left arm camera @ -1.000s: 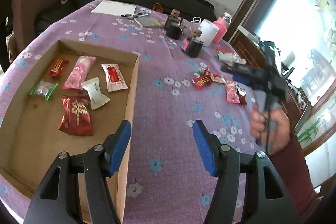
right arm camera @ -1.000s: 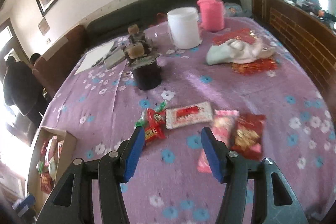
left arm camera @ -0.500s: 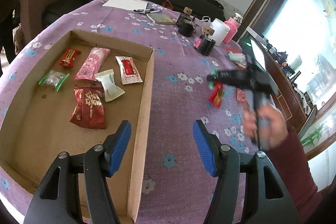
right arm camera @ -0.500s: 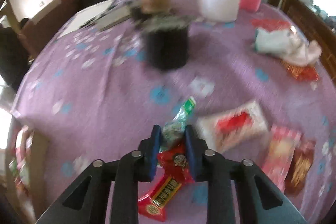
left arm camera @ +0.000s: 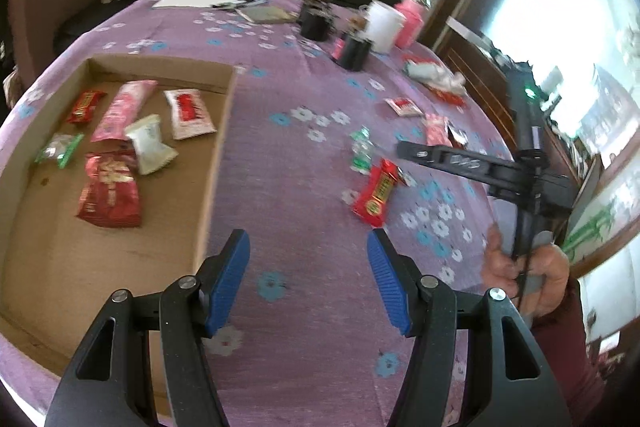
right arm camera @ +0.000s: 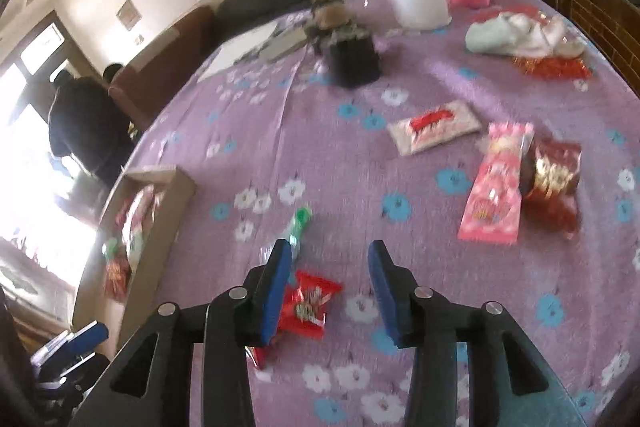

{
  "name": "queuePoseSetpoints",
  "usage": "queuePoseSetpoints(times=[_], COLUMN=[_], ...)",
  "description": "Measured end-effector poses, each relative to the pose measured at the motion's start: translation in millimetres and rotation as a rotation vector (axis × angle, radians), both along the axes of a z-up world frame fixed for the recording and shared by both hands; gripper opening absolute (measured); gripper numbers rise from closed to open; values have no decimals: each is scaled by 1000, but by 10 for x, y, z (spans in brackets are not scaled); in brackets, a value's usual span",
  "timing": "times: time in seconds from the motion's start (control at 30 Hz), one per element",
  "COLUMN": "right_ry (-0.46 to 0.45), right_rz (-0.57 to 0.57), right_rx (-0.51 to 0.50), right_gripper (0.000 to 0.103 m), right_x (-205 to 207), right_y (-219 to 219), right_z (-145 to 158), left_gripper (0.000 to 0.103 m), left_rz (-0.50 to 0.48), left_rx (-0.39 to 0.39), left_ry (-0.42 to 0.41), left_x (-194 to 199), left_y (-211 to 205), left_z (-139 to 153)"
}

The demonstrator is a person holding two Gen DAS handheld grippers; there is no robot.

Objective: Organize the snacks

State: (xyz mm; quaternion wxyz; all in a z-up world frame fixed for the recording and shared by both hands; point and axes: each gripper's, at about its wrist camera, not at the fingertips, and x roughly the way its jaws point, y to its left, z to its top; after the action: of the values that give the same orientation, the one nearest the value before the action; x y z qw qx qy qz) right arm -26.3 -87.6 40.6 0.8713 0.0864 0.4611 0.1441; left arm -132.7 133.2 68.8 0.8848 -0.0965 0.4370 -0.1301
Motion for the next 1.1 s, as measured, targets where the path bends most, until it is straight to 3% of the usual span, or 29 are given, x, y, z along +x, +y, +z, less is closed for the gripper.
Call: queuePoseSetpoints(times=[0.13, 0.3, 0.4, 0.73, 0.77, 0.8, 0.83, 1.1], right_ry=[16, 1, -2, 4, 1, -1, -4, -50], right_rz=[44, 21, -38, -83, -79, -76, -70, -74], right_rx=[-44, -135, -158, -84, -85, -84, -80, -36], right_gripper=[43, 24, 24, 24, 24, 23, 23, 23], right_x=[-57, -79, -83, -100, -107, -112, -121, -163], right_y=[139, 195, 46, -244, -233, -218, -207, -208], right_z=[-129, -153, -145, -154, -152, -149, -145, -68], left_gripper=[60, 60, 60, 59, 48, 27, 21, 16], left_rz=[-36, -77, -114, -207, -207, -209, -197, -163], left_rx=[46, 113, 155, 238, 235, 235, 264, 198], left_ry=[2, -7, -8, -9, -5, 2, -12, -26], left_x=[20, 132, 247, 649, 662, 673, 667, 580], left_y=[-183, -412, -580, -1053, -1065, -1073, -1082, -917], left_z=[-19, -68, -141, -404, -425, -450, -455, -327])
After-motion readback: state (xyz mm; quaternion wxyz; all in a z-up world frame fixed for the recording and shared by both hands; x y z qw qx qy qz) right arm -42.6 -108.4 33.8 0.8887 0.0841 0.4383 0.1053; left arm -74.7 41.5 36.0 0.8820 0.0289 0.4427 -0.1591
